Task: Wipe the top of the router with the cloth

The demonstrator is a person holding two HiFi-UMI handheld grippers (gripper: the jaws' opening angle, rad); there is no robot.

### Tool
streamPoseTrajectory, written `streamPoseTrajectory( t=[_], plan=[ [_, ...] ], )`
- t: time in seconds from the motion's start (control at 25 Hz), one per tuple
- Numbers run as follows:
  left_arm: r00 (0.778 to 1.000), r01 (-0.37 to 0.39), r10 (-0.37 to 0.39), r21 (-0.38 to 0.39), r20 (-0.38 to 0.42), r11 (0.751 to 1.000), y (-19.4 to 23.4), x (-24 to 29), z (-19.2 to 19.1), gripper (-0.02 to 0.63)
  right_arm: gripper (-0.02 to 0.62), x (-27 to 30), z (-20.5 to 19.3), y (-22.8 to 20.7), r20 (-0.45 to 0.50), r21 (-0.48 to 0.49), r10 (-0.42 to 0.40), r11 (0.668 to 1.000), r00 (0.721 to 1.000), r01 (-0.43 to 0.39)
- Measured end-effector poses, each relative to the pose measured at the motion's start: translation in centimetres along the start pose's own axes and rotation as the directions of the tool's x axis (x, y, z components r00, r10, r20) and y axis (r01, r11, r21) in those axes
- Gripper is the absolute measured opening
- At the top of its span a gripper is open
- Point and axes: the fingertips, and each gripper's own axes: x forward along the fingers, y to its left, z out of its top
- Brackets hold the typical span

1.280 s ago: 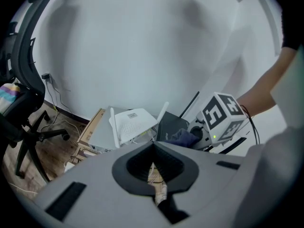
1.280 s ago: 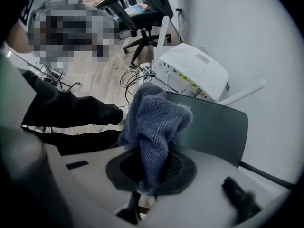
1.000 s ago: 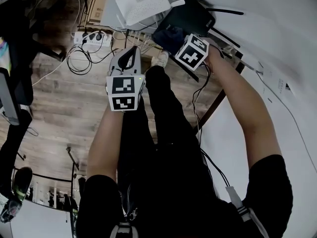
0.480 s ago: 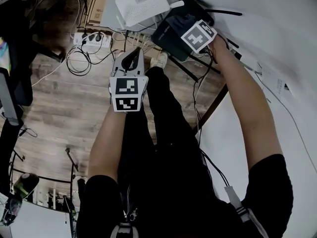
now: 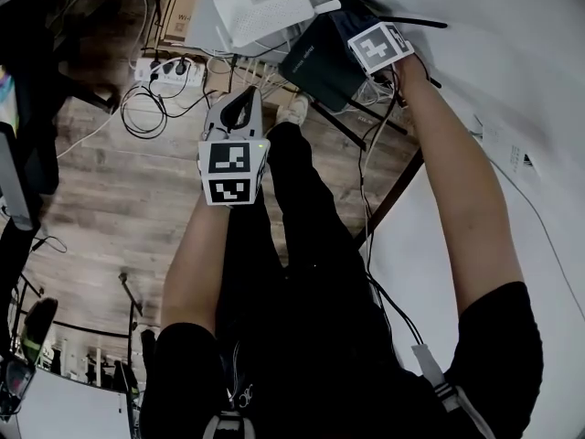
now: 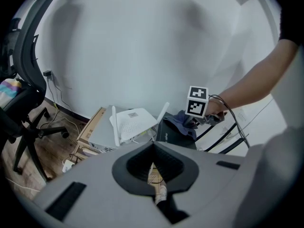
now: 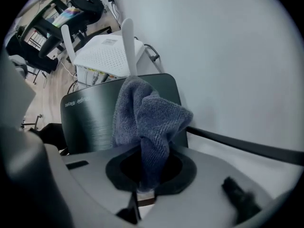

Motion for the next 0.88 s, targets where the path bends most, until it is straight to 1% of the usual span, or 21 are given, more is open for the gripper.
streamPoseTrajectory(
  t=[0.08, 0.16, 0.24, 0.4, 0.48, 0.56, 0.64, 0.68, 0.72, 0.8, 0.88],
  plan=[
    [1.000, -0.002, 0.002, -0.002, 0.001, 1.000, 0.0, 0.1, 0.1, 0.011, 0.046, 0.1, -0.1, 0.1, -0.016, -0.006, -0.005, 1.000, 1.000, 0.005],
    [1.000, 0.000, 0.000, -0.003, 0.001, 1.000, -0.2, 0.2, 0.1, 0.011, 0.046, -1.1, 0.0, 0.5, -0.037, -0.039, -0.028, 0.999, 0.999, 0.027],
    [1.000, 0.005, -0.005, -0.004, 0.000, 1.000, -0.6, 0.2, 0.0, 0.011, 0.046, -1.4, -0.3, 1.1, -0.049, -0.051, -0.026, 0.998, 0.998, 0.024],
    [1.000, 0.024, -0.024, -0.016, 0.002, 1.000, -1.4, 0.3, 0.1, 0.011, 0.044, -1.5, -0.8, 2.5, -0.052, -0.065, 0.021, 0.998, 0.998, -0.025],
    [1.000, 0.028, -0.028, -0.019, 0.005, 0.999, -1.6, 0.4, 0.2, 0.011, 0.045, -1.2, -1.0, 2.9, -0.057, -0.076, 0.032, 0.996, 0.998, -0.037],
    [1.000, 0.029, -0.029, -0.013, 0.004, 1.000, -1.8, 0.5, 0.3, 0.011, 0.046, -0.7, -1.3, 3.4, -0.070, -0.108, 0.051, 0.992, 0.996, -0.059],
    [1.000, 0.031, -0.031, -0.006, 0.001, 1.000, -2.0, 0.5, 0.3, 0.011, 0.046, -1.4, -1.4, 5.0, -0.083, -0.156, 0.103, 0.981, 0.991, -0.115],
    [1.000, 0.031, -0.031, -0.003, 0.001, 1.000, -2.0, 0.5, 0.3, 0.011, 0.046, -1.7, -1.5, 5.7, -0.091, -0.180, 0.115, 0.975, 0.989, -0.130],
    [1.000, 0.029, -0.029, -0.002, 0.001, 1.000, -1.9, 0.5, 0.3, 0.011, 0.046, -1.8, -1.5, 6.2, -0.095, -0.207, 0.111, 0.970, 0.989, -0.129],
    [1.000, 0.022, -0.022, -0.007, 0.004, 1.000, -1.6, 0.5, 0.4, 0.011, 0.046, -1.9, -1.5, 6.6, -0.087, -0.253, 0.082, 0.962, 0.993, -0.101],
    [1.000, 0.011, -0.011, -0.014, 0.011, 1.000, -1.4, 0.4, 0.6, 0.011, 0.046, -1.9, -1.5, 6.8, -0.065, -0.233, 0.067, 0.969, 0.996, -0.080]
  ],
)
